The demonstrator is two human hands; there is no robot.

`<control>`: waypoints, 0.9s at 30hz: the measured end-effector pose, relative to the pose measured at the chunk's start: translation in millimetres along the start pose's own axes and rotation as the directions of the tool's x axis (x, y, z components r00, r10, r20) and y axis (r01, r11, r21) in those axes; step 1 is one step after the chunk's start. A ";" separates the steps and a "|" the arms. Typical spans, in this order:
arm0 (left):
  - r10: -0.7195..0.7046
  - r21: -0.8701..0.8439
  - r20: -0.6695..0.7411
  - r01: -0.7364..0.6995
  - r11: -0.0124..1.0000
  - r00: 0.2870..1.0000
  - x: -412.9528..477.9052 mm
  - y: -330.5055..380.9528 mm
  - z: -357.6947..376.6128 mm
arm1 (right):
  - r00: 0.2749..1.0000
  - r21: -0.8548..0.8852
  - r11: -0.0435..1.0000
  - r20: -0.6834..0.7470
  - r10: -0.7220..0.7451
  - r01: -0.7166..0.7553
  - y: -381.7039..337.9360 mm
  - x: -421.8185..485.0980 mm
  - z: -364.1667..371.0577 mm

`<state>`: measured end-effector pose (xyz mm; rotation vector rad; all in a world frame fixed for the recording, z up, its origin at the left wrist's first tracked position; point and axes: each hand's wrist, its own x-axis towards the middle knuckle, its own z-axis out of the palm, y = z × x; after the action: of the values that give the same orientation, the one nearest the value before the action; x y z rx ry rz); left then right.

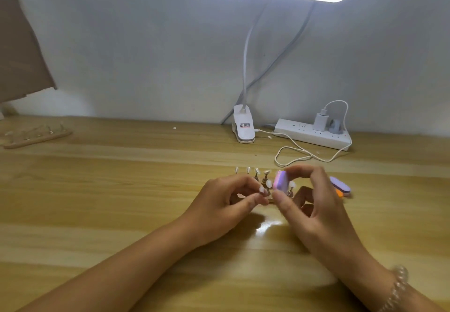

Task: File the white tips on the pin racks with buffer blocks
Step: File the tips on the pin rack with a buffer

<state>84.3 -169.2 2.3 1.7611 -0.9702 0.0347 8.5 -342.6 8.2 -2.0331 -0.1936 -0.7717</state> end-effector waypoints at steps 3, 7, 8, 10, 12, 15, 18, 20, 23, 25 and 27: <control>0.013 0.067 0.005 -0.013 0.998 1.000 -0.4 1.2 -1.2 | 0.976 -0.163 0.970 0.157 -0.153 0.179 -2.7 -5.7 4.8; 0.021 0.078 0.013 -0.022 0.997 1.000 -0.6 2.0 -1.6 | 0.993 -0.184 0.977 0.078 -0.091 0.104 1.6 -0.4 2.0; 0.024 0.083 0.018 -0.025 0.996 1.000 -0.8 2.1 -1.4 | 0.993 -0.203 0.973 0.066 -0.099 0.111 1.3 -0.1 1.7; 0.021 0.101 0.038 -0.025 0.995 0.999 -1.3 2.0 -2.2 | 0.978 -0.244 0.949 0.110 -0.180 0.202 -0.5 -2.7 3.8; 0.022 0.123 0.055 -0.029 0.992 0.998 -1.1 2.5 -2.7 | 0.965 -0.224 0.945 0.161 -0.208 0.240 -0.9 -4.8 5.2; 0.029 0.104 0.045 -0.034 0.994 0.999 -0.4 3.4 -2.3 | 0.992 -0.188 0.976 0.074 -0.097 0.110 2.3 0.1 2.2; 0.041 0.107 0.026 -0.044 0.993 0.999 -0.9 2.2 -2.2 | 0.988 -0.257 0.955 0.069 -0.137 0.150 0.9 -0.5 2.8; 0.032 0.124 0.032 -0.035 0.992 0.999 -1.0 1.1 -2.4 | 0.966 -0.257 0.936 0.155 -0.205 0.240 -1.5 -4.5 5.4; 0.038 0.123 0.043 -0.043 0.991 0.998 -0.3 3.8 -2.3 | 0.982 -0.191 0.967 0.126 -0.144 0.166 -0.1 -1.8 2.9; 0.051 0.124 0.055 -0.058 0.991 0.997 -0.6 6.4 -2.5 | 0.993 -0.176 0.979 0.066 -0.094 0.104 1.8 1.2 0.8; 0.043 0.143 0.073 -0.053 0.988 0.996 -1.4 5.0 -2.5 | 0.985 -0.227 0.960 0.086 -0.147 0.163 0.2 -1.0 2.4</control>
<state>81.3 -166.8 6.6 1.8818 -1.0835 0.0763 8.9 -340.6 6.6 -2.2900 -0.3180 -0.8556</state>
